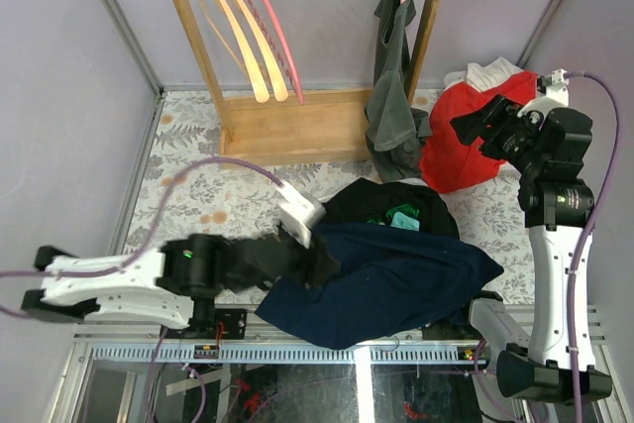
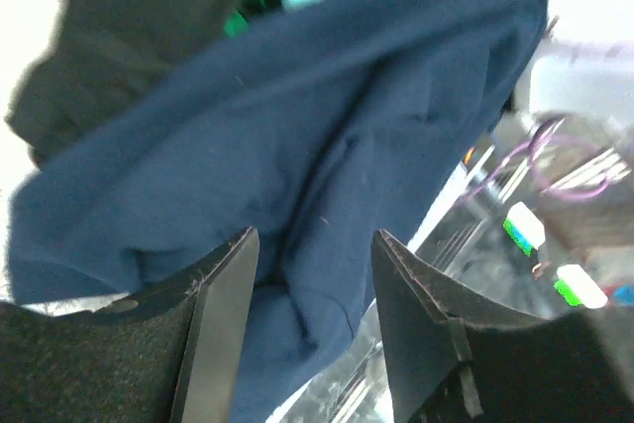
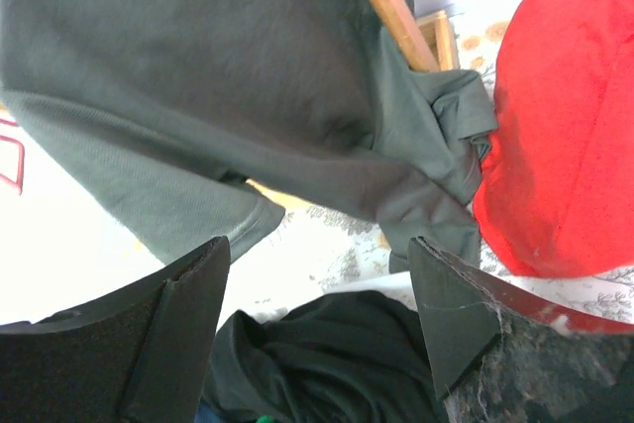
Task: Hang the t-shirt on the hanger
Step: Pick up the hanger from the bin.
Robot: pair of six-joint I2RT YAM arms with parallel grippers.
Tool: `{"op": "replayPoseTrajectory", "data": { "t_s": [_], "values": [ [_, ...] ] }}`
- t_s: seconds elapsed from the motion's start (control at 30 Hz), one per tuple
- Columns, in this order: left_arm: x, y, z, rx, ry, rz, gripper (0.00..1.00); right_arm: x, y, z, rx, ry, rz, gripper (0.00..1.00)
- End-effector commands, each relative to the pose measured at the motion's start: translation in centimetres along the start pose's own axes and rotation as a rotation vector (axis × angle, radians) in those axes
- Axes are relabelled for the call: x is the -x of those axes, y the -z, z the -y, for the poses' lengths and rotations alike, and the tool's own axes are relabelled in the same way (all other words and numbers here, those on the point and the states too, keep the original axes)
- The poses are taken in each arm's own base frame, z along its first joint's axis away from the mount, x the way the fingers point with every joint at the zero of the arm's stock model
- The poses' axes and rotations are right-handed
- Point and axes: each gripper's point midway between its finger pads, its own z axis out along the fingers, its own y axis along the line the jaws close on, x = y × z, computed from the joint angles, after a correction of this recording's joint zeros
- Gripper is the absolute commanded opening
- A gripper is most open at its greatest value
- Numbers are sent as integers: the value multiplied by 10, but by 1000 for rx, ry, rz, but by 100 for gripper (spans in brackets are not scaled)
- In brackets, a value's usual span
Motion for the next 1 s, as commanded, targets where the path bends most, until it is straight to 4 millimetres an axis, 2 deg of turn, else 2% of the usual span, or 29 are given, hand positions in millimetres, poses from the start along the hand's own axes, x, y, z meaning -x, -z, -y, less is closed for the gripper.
{"op": "replayPoseTrajectory", "data": {
  "t_s": [0.0, 0.13, 0.3, 0.43, 0.53, 0.6, 0.87, 0.97],
  "values": [
    [-23, 1, 20, 106, -112, -12, 50, -2, 21, -17, 51, 16, -26, 80],
    [-50, -18, 26, 177, -212, -75, 50, -3, 39, -30, 87, 34, -26, 80],
    [-62, -39, 43, 156, -263, -99, 51, -8, 55, -32, 77, 64, -37, 79],
    [-80, -49, 42, 148, -254, -124, 52, -35, 52, -9, 9, 58, -88, 80],
    [-92, -59, 46, 123, -265, -134, 53, -58, 49, 0, 15, 45, -121, 80],
    [-96, -66, 44, 137, -285, -130, 54, -67, 49, 4, 13, 48, -136, 80],
    [-113, -100, 48, 67, -311, -157, 57, -69, 51, 6, 6, 67, -141, 80],
    [-115, -106, 39, 76, -305, -162, 48, -70, 53, 5, 12, 70, -139, 80]
  ]
}}
